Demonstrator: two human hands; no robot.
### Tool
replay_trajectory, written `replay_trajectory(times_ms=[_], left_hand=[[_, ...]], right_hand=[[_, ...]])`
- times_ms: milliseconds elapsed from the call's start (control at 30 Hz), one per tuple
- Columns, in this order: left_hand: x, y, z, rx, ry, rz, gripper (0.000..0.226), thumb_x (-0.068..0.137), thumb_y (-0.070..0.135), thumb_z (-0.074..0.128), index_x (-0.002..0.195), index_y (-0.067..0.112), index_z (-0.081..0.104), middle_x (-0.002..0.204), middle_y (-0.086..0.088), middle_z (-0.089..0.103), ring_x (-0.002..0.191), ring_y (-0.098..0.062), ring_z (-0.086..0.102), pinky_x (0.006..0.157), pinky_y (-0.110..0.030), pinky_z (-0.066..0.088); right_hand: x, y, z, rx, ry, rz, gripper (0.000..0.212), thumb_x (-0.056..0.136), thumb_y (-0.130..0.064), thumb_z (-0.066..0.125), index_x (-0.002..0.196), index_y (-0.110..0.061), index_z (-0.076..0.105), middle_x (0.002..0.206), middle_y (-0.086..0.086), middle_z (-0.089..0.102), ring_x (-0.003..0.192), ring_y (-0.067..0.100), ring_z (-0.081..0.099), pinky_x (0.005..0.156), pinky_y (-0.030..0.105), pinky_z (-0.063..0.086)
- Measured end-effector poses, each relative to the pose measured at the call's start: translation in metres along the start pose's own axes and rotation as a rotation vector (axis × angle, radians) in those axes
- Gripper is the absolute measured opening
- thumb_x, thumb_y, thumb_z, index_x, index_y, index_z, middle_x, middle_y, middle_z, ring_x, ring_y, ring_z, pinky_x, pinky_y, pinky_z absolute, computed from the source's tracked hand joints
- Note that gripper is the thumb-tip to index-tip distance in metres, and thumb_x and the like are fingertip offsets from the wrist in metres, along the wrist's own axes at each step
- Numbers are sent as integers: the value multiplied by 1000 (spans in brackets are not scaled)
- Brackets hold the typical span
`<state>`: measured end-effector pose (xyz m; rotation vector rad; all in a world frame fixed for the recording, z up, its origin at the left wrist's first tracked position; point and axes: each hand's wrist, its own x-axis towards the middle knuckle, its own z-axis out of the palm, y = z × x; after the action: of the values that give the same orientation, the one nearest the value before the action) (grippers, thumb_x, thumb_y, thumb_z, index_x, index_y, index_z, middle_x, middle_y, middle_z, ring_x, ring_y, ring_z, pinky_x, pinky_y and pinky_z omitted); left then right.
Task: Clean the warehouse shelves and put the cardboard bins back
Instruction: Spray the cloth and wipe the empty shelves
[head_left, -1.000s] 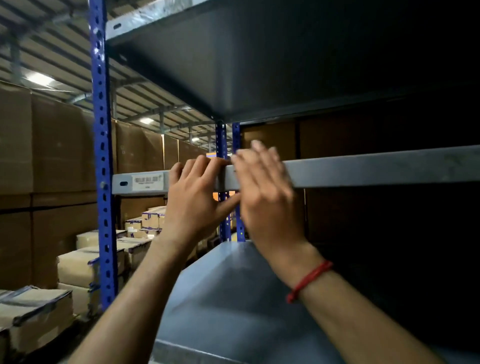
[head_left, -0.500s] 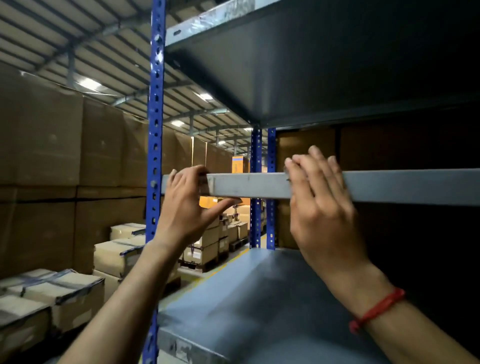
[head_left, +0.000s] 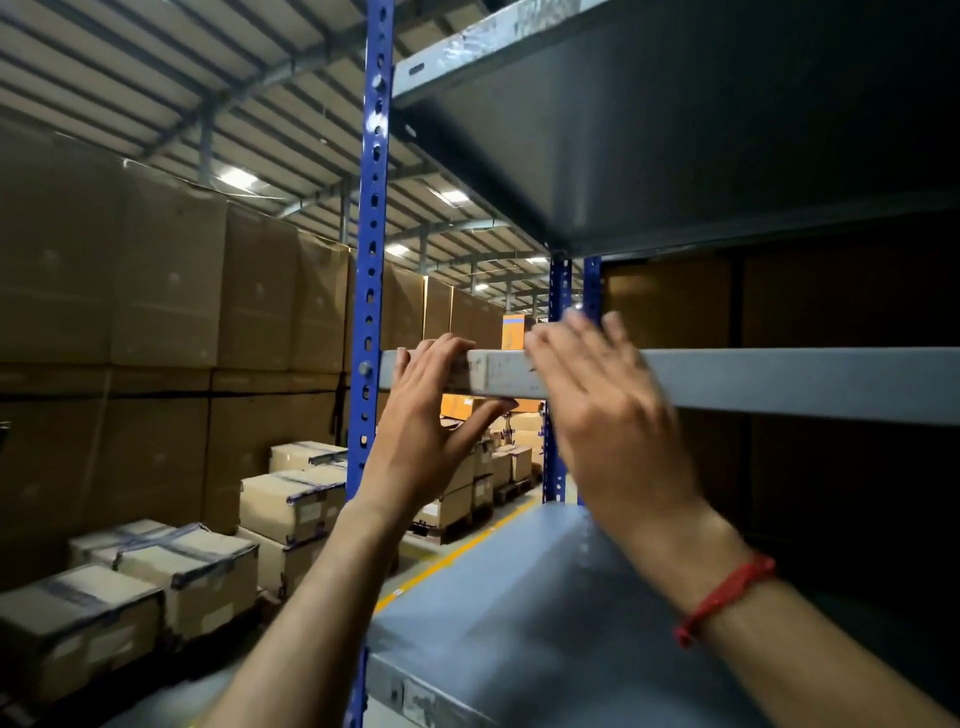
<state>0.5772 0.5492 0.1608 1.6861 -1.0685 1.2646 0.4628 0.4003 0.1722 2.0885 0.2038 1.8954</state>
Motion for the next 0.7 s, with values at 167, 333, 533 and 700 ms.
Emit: replay_trajectory(times_ms=[167,333,533,700], left_hand=[[-3,1,9,-175,71,-75,60,80,52,71,130,28,49,126,25,48,124,-10,48,109,-57,39],[-12,3,9,-325,100,-135,79,77,12,85,144,10,44,141,1,52,133,-18,50,111,-44,43],[-22,16,-2,-353,56,-157,92,86,-4,71,157,21,17,162,3,29,147,-4,31,119,-27,31],[-22,19,-1,-185,182,-102,68,88,8,69,150,17,41,149,-1,50,136,-15,46,111,-42,43]], right_hand=[[-13,2,-5,25,98,129,49,87,10,54,135,2,57,139,19,56,136,34,47,121,46,23],[22,-54,26,84,-148,47,50,86,1,60,136,3,55,140,21,55,137,35,46,117,43,21],[41,-56,11,183,-431,-16,54,106,-24,25,156,-6,18,165,13,10,153,26,4,125,41,1],[53,-39,-5,510,-409,79,55,105,-24,32,158,-18,18,161,8,29,140,24,41,115,41,34]])
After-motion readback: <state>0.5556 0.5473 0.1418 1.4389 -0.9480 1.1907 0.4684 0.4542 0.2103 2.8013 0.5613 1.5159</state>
